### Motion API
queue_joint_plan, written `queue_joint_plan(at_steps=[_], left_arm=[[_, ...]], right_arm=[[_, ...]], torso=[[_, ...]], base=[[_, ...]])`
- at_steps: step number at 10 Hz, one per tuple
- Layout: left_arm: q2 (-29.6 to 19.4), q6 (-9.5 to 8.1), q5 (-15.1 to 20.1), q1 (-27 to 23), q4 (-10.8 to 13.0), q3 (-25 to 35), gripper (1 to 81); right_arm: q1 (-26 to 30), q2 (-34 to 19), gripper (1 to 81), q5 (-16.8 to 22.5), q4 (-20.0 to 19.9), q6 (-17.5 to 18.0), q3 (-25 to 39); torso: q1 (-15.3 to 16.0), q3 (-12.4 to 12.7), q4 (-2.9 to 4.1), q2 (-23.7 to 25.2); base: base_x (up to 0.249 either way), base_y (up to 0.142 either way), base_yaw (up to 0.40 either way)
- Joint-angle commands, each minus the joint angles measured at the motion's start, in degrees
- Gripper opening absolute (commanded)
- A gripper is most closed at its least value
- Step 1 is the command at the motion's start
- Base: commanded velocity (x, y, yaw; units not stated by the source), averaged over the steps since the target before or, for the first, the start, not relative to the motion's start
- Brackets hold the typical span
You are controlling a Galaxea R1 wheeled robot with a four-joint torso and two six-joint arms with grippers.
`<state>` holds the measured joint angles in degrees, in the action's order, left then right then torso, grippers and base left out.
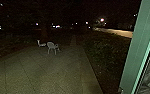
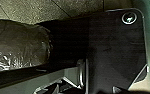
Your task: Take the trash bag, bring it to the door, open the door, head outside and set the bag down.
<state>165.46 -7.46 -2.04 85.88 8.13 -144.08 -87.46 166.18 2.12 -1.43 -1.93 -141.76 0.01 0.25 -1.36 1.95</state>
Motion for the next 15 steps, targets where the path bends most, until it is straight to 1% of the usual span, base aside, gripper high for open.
queue_joint_plan(at_steps=[1,2,3,5,6,7,8,9,10,11,12,13,14,15], left_arm=[[-8.5,-0.45,2.7,-4.7,-1.5,9.6,1.0],[-10.2,-0.45,2.7,-5.8,-2.8,11.3,1.0],[-12.0,-0.45,2.8,-6.7,-3.7,13.0,1.0],[-13.8,-0.45,3.4,-8.1,-4.7,15.1,1.0],[-13.9,-0.45,3.4,-8.3,-4.8,14.9,1.0],[-14.0,-0.45,3.4,-8.7,-5.4,14.6,1.0],[-14.1,-0.45,3.4,-9.4,-7.1,13.9,1.0],[-14.2,-0.45,3.4,-10.4,-9.4,12.9,1.0],[-14.3,-0.45,3.4,-11.6,-10.9,11.9,1.0],[-14.5,-0.45,3.4,-12.5,-12.1,11.5,1.0],[-14.9,-0.45,3.4,-13.5,-13.2,11.5,1.0],[-15.4,-0.45,3.5,-14.5,-14.3,11.5,1.0],[-16.4,-0.45,4.2,-15.9,-15.4,11.5,1.0],[-17.4,-0.45,6.1,-17.5,-16.4,11.5,1.0]], right_arm=[[3.7,-6.9,81.1,3.6,-0.8,0.4,8.9],[4.2,-8.2,81.1,3.9,-0.9,0.5,10.8],[4.5,-9.3,81.1,4.1,-0.8,0.5,12.6],[5.0,-10.3,81.1,4.2,-0.9,0.5,14.2],[5.1,-10.1,81.1,4.3,-0.8,0.4,14.0],[5.4,-9.0,81.1,4.3,-0.7,0.5,13.2],[5.5,-7.3,81.1,4.3,-0.8,0.5,11.5],[5.5,-5.3,81.1,4.3,-0.7,0.4,9.4],[5.5,-3.2,81.1,4.3,-0.7,0.4,7.2],[5.6,-1.5,81.1,4.3,-0.6,0.4,5.3],[5.6,0.2,81.1,4.3,-0.5,0.3,3.4],[5.6,1.7,81.1,4.3,-0.4,0.3,1.9],[5.5,2.7,81.1,4.4,-0.2,0.3,0.7],[5.3,3.1,81.1,4.4,-0.2,0.3,0.4]], torso=[[0.0,-2.0,0.0,0.0],[0.0,-2.9,0.0,0.0],[0.0,-4.4,0.0,0.0],[0.0,-8.8,0.0,0.0],[0.0,-5.3,0.0,0.0],[0.0,-7.2,0.0,0.0],[0.0,-7.9,0.0,0.0],[0.0,-8.4,0.0,0.0],[0.0,-8.5,5.65,0.0],[0.0,-8.4,5.98,0.0],[0.0,-8.4,7.02,0.0],[0.0,-8.4,8.75,0.0],[0.0,-8.4,10.67,0.0],[0.1,-8.4,7.12,0.0]], base=[[0.0,0.0,0.0],[0.0,0.0,0.0],[0.0,0.0,0.0],[0.0,0.0,0.0],[0.0,0.0,0.0],[0.0,0.0,0.0],[0.0,0.0,0.0],[0.0,0.0,0.0],[0.0,0.0,0.0],[0.0,0.0,0.0],[0.0,0.0,0.0],[0.0,0.0,0.0],[0.0,0.0,0.0],[0.0,0.0,0.0]])
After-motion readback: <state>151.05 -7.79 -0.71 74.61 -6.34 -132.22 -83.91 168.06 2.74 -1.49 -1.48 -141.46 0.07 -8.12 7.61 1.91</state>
